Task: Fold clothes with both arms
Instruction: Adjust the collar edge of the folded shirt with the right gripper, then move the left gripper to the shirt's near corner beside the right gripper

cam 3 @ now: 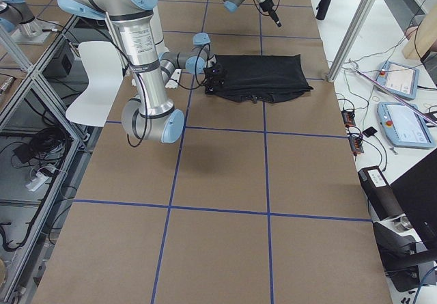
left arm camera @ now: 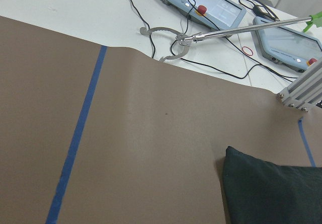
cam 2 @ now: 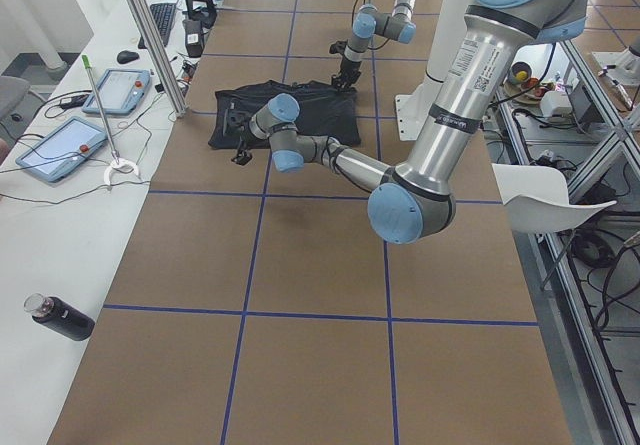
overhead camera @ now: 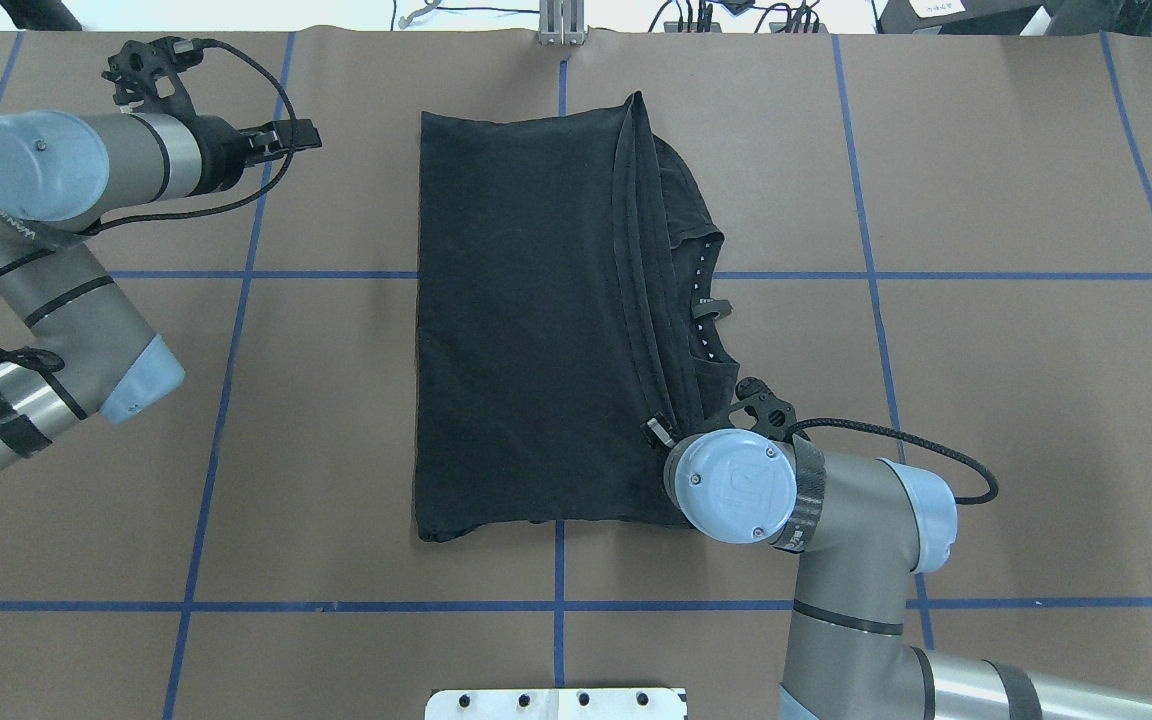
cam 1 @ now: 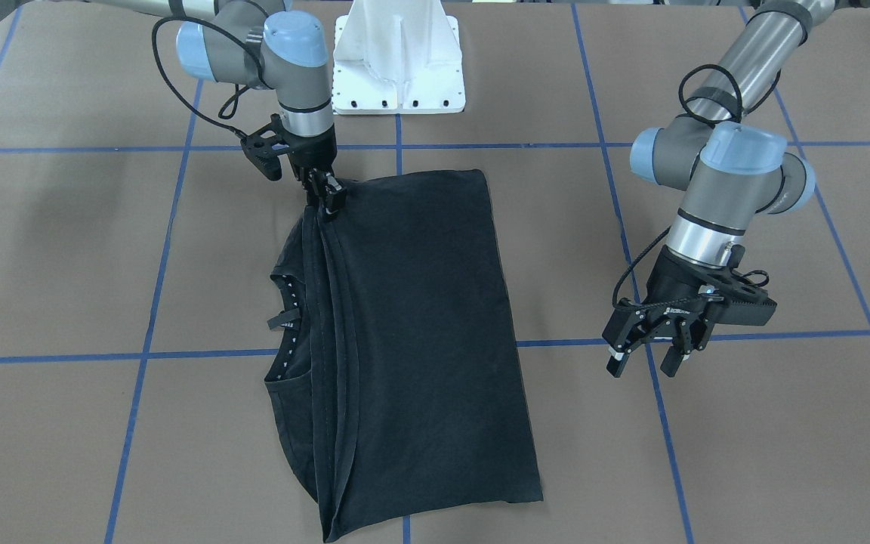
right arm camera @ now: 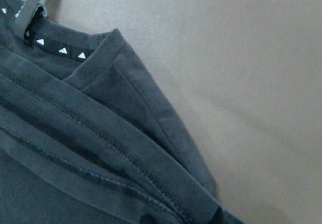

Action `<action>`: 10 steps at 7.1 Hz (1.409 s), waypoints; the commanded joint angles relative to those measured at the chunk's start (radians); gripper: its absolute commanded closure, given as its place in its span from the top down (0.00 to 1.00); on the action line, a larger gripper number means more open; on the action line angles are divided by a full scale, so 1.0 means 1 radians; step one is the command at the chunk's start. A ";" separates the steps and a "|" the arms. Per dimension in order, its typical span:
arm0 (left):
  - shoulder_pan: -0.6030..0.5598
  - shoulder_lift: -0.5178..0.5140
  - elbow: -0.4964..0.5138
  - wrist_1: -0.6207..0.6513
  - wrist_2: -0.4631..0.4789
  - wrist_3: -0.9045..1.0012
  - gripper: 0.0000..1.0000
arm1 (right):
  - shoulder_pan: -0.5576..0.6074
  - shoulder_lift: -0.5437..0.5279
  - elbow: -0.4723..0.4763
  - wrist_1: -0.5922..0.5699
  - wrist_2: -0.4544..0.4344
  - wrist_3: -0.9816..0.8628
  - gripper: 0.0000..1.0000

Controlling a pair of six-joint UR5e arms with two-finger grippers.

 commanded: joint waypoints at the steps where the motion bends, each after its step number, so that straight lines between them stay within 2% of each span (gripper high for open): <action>1: 0.001 0.000 -0.002 0.000 0.000 -0.001 0.98 | 0.000 0.001 0.003 -0.001 0.003 -0.001 0.00; 3: 0.001 0.000 -0.003 0.000 0.000 -0.001 0.98 | 0.003 0.001 0.020 -0.007 0.010 -0.003 0.00; 5: 0.003 -0.001 -0.012 0.000 -0.002 -0.058 0.98 | 0.006 -0.013 0.104 -0.082 0.015 -0.015 0.00; 6: 0.009 0.000 -0.055 0.000 -0.006 -0.131 0.98 | 0.006 -0.014 0.118 -0.090 0.015 -0.015 0.00; 7: 0.056 0.009 -0.099 -0.001 -0.005 -0.305 0.98 | 0.005 -0.016 0.128 -0.092 0.016 -0.017 0.00; 9: 0.192 0.078 -0.246 0.002 0.024 -0.526 0.98 | 0.003 -0.042 0.180 -0.092 0.039 -0.015 0.00; 10: 0.283 0.151 -0.350 0.062 0.050 -0.588 0.98 | 0.000 -0.052 0.183 -0.092 0.039 -0.015 0.00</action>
